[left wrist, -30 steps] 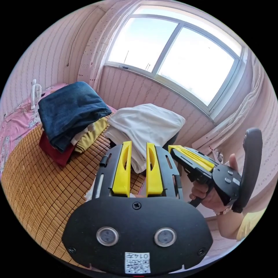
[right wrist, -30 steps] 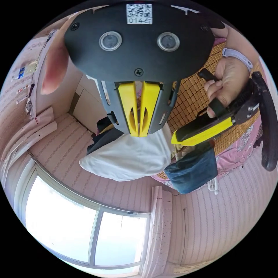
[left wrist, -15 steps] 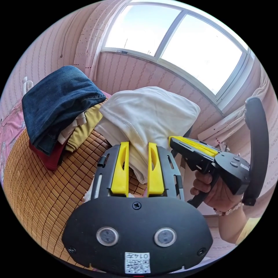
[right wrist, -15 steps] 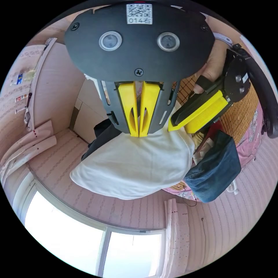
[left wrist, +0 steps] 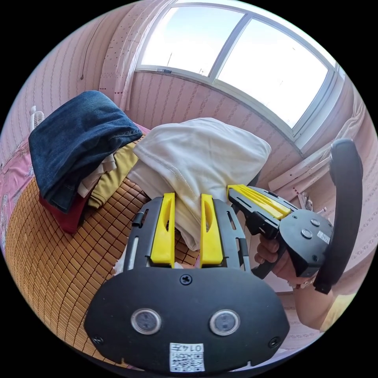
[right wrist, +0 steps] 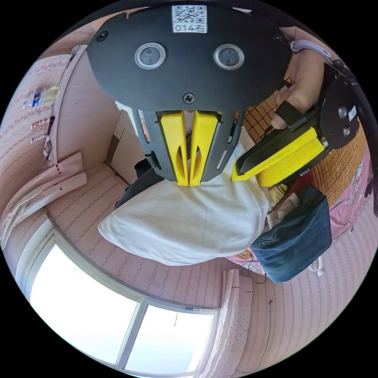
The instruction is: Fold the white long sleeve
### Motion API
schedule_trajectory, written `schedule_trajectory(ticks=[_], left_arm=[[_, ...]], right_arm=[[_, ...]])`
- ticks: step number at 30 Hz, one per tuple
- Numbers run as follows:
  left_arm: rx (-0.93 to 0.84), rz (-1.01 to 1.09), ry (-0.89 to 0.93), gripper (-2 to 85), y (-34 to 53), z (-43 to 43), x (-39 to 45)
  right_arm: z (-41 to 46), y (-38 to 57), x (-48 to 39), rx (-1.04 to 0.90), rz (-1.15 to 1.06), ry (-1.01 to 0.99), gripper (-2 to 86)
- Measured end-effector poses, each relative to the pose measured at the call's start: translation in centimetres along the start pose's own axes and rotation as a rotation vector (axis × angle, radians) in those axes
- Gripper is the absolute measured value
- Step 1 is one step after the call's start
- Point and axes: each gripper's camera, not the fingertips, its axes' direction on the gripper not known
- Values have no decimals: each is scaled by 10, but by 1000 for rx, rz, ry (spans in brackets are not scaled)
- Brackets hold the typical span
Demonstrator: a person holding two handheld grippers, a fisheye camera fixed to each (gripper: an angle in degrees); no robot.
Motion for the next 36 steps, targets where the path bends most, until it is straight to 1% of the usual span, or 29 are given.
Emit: schedule_trajectory(ticks=[5, 9, 11, 13, 15, 16, 17, 20, 22, 25, 26, 29, 30, 31, 32, 34, 36], left_arm=[[32, 24, -33, 69, 11, -1, 7], [44, 28, -37, 42, 22, -4, 8], [43, 30, -42, 15, 27, -4, 9], [62, 49, -50, -1, 37, -7, 13], [79, 66, -57, -5, 45, -10, 16], [90, 74, -57, -7, 50, -12, 17], [94, 75, -56, -7, 53, -13, 17], [110, 81, -39, -5, 68, -16, 14], [121, 89, -48, 12, 81, -14, 10], [130, 54, -34, 62, 95, -8, -4], [133, 41, -32, 70, 97, -7, -8], [112, -17, -15, 98, 107, 12, -23], [70, -22, -11, 89, 110, 25, -25], [20, -22, -19, 74, 113, 39, -27], [-2, -19, -23, 63, 115, 45, -28], [-21, 6, -34, 25, 126, 48, -31], [-4, 27, -58, 7, 137, 32, -31]], right_arm=[[-1, -4, -3, -14, -23, 5, -9], [-5, -3, 10, 44, -39, -95, -9], [-8, 2, 12, 72, -144, -147, -8], [-19, 11, 20, 121, -291, -287, -6], [-30, 16, 28, 165, -381, -383, -2], [-37, 17, 34, 191, -412, -400, 5], [-40, 17, 36, 206, -416, -397, 11], [-49, 12, 42, 261, -401, -333, 75], [-49, 0, 44, 247, -395, -336, 126], [-29, -19, 43, 190, -366, -299, 152], [-22, -23, 42, 175, -357, -288, 150], [25, -37, 34, 40, -350, -231, 111], [36, -36, 31, 35, -360, -218, 94], [39, -34, 29, 53, -369, -204, 43], [39, -33, 28, 60, -385, -195, 18], [28, -31, 27, 59, -451, -225, 4], [7, -28, 36, 104, -442, -299, 0]])
